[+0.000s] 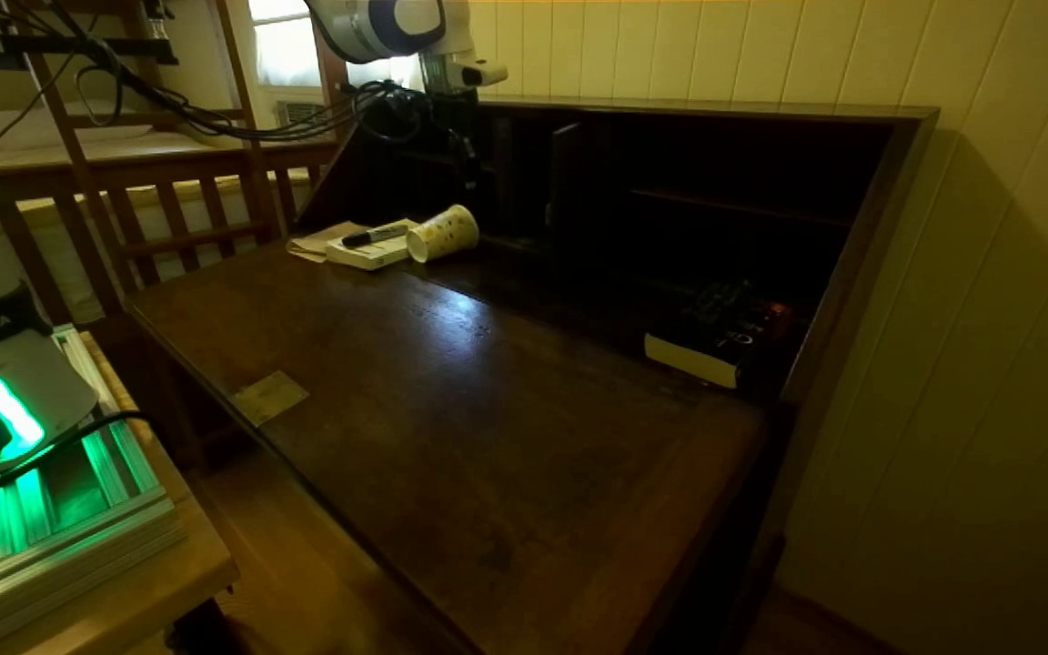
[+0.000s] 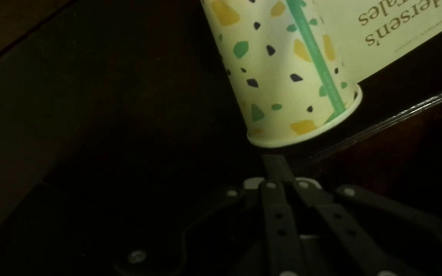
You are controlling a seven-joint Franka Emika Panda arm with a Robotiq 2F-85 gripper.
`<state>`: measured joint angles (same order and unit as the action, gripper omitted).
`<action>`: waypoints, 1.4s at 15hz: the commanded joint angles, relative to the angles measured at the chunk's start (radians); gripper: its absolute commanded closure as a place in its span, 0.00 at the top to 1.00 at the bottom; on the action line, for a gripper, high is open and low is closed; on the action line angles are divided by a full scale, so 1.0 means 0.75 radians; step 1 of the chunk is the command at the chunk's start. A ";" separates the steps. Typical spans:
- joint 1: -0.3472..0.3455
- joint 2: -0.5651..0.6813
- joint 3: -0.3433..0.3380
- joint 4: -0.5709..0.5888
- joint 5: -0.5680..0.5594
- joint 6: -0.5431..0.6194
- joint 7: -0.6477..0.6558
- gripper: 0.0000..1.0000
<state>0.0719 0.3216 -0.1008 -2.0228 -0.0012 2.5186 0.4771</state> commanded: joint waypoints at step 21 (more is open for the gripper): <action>-0.017 0.139 0.041 0.027 0.112 0.109 -0.033 1.00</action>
<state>0.0666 0.4053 -0.0745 -2.0285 0.0484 2.5969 0.4640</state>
